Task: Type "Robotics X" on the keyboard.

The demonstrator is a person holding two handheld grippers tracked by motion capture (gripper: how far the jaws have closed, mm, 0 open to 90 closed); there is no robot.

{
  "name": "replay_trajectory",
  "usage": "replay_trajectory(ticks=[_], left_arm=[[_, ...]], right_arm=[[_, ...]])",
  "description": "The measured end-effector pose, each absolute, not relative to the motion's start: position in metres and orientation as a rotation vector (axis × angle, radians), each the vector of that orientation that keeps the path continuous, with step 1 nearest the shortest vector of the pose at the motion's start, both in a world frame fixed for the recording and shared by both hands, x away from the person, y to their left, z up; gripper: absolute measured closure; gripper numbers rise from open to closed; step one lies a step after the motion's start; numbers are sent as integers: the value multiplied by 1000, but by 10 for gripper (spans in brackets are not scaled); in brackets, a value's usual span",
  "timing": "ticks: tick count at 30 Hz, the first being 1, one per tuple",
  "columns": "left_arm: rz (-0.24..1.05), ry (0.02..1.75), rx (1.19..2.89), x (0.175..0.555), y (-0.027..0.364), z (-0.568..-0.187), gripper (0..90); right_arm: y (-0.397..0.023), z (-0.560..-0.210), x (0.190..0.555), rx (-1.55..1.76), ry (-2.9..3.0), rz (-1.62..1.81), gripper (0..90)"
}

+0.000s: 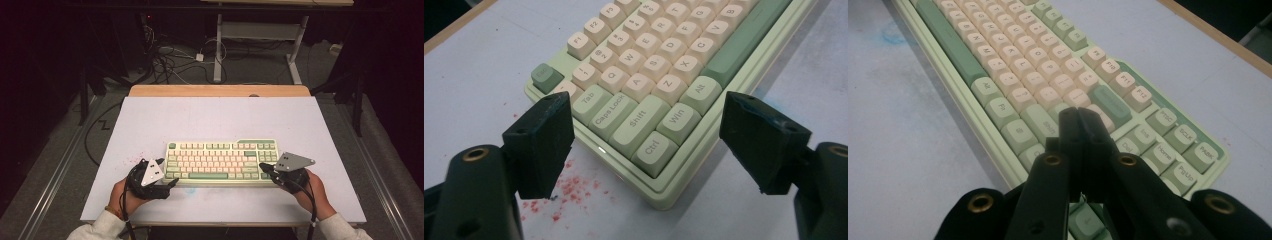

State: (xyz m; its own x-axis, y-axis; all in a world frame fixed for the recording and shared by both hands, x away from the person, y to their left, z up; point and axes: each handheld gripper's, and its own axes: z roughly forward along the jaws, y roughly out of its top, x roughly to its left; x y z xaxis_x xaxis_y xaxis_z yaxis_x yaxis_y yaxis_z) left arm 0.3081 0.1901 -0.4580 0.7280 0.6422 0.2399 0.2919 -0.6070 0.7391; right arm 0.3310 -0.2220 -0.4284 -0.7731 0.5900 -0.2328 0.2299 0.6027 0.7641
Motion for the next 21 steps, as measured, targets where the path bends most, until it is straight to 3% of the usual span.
replay_trajectory(ticks=[21], left_arm=[[631,706,2234,305,192,-460,209]], right_arm=[[-197,-447,353,634,2446,954,900]])
